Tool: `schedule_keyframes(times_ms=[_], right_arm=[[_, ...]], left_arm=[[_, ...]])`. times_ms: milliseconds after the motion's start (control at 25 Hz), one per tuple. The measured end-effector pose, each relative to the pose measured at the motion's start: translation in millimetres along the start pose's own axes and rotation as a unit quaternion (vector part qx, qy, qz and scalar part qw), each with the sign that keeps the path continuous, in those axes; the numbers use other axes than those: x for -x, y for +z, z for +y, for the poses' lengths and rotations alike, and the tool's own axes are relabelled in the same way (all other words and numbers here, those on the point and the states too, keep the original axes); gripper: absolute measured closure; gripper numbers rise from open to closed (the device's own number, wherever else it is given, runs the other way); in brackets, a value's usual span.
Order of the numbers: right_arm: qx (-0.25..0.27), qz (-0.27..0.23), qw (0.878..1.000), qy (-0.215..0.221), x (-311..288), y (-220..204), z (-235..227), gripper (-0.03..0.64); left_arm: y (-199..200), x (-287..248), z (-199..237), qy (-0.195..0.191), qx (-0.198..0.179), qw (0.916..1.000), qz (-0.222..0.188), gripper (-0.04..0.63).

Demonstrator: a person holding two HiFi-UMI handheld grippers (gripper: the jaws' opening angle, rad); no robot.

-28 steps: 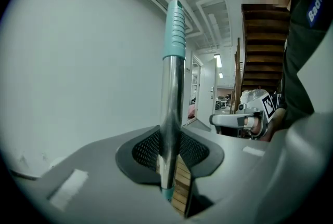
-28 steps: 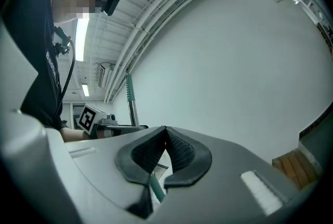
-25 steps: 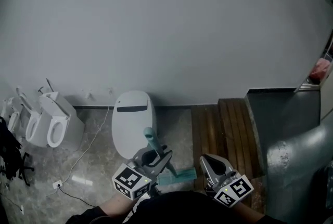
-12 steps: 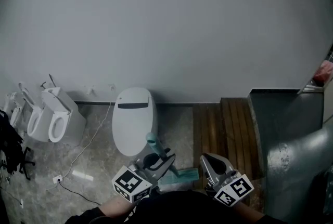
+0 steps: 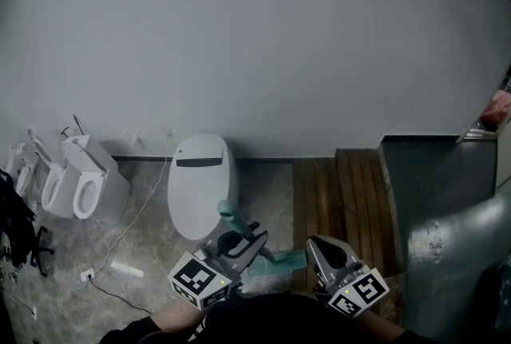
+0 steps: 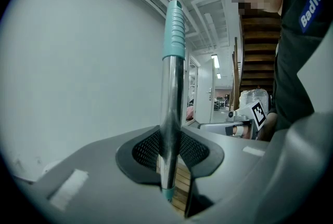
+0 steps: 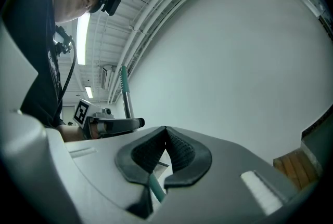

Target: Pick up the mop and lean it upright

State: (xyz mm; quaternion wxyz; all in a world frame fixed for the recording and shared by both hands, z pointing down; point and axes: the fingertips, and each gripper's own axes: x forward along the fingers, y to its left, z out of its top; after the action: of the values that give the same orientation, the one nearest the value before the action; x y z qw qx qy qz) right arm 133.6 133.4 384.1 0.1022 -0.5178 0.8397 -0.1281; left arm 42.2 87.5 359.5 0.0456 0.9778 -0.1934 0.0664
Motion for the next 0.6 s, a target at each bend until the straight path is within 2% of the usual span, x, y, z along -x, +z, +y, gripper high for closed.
schedule_keyframes(times_ms=[320, 600], right_arm=[[0.005, -0.007, 1.000, -0.008, 5.9, -0.8, -21.4, 0.611], [0.003, -0.002, 1.000, -0.023, -8.3, -1.2, -37.3, 0.611]], left_arm=[[13.2, -24.2, 10.7, 0.008, 0.005, 0.9999, -0.004, 0.489], [11.4, -46.2, 42.1, 0.004, -0.002, 0.9998, -0.019, 0.489]])
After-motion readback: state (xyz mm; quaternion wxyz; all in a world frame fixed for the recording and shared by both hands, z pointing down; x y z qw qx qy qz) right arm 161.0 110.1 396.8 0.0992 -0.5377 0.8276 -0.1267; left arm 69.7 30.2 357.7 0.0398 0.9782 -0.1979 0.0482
